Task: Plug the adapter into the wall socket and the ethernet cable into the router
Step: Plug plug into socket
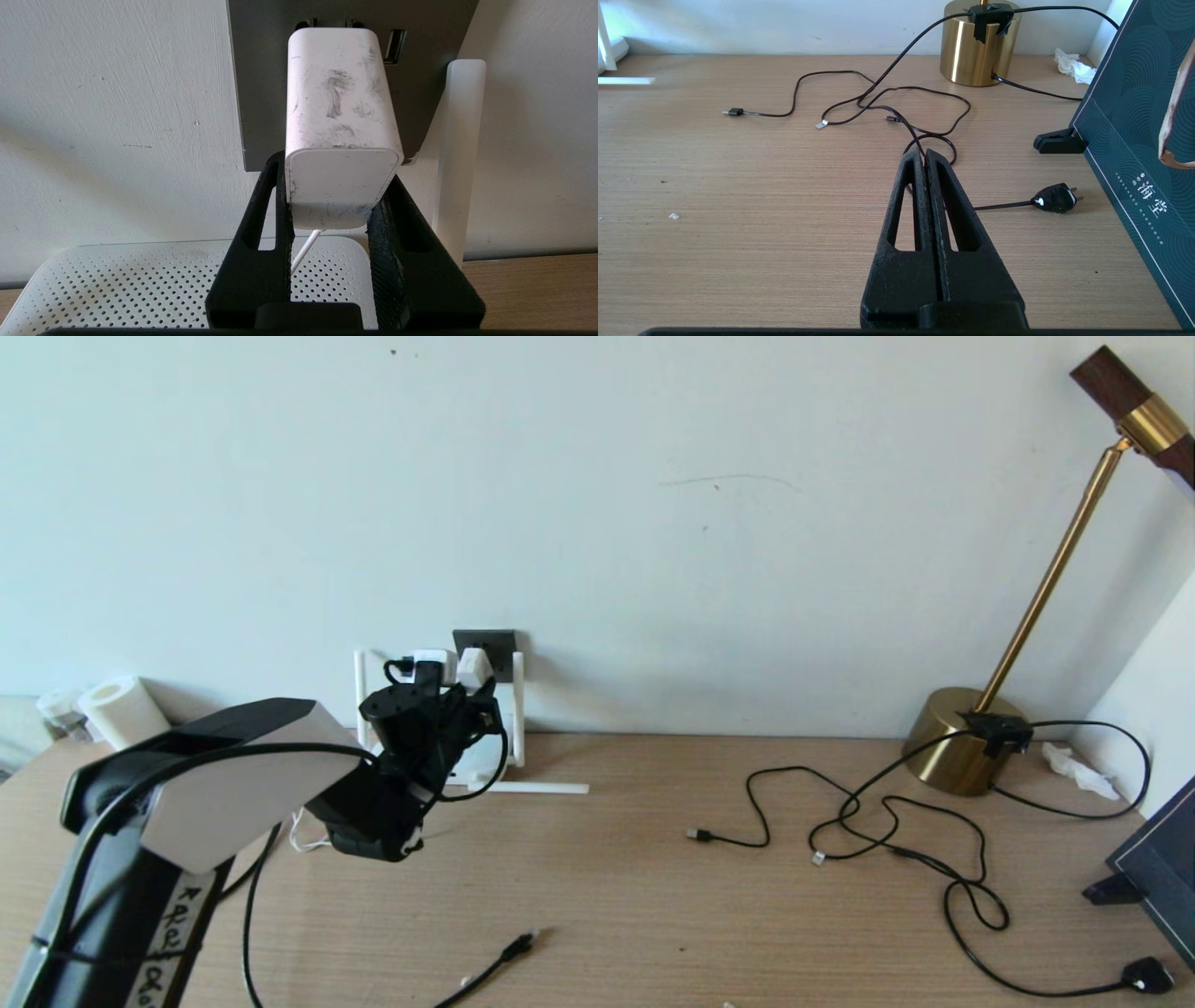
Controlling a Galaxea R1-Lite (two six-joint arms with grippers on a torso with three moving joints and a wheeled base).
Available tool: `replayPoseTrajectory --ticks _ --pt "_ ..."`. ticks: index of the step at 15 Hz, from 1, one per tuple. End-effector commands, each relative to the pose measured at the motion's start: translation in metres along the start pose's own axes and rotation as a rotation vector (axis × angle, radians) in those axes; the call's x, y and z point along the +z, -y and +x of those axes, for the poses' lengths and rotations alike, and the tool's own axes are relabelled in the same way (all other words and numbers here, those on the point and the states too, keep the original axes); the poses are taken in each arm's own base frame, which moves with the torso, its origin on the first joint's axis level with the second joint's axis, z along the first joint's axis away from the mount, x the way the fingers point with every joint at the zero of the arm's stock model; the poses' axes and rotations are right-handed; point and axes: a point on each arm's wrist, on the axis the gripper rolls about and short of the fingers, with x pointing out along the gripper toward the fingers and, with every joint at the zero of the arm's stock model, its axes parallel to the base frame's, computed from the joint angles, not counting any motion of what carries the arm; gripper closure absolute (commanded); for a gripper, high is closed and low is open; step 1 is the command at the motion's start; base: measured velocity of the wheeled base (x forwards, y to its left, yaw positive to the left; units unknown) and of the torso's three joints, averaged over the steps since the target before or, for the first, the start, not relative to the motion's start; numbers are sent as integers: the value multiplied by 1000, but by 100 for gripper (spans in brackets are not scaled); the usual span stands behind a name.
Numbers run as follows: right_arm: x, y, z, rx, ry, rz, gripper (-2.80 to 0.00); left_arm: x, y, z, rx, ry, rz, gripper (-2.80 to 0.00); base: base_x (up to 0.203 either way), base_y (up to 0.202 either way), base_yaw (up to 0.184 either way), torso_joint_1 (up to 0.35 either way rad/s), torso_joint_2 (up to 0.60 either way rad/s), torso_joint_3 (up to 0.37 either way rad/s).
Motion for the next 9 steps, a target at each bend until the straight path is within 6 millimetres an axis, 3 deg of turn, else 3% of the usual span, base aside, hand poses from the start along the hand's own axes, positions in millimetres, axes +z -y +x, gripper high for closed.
replayPoseTrajectory --ticks 1,9 --pt "0 0 0 0 -1 1 0 10 0 -1 2 28 -2 0 0 0 0 0 0 0" --pt "0 0 0 0 -1 1 0 15 2 -6 1 23 -2 0 0 0 0 0 0 0"
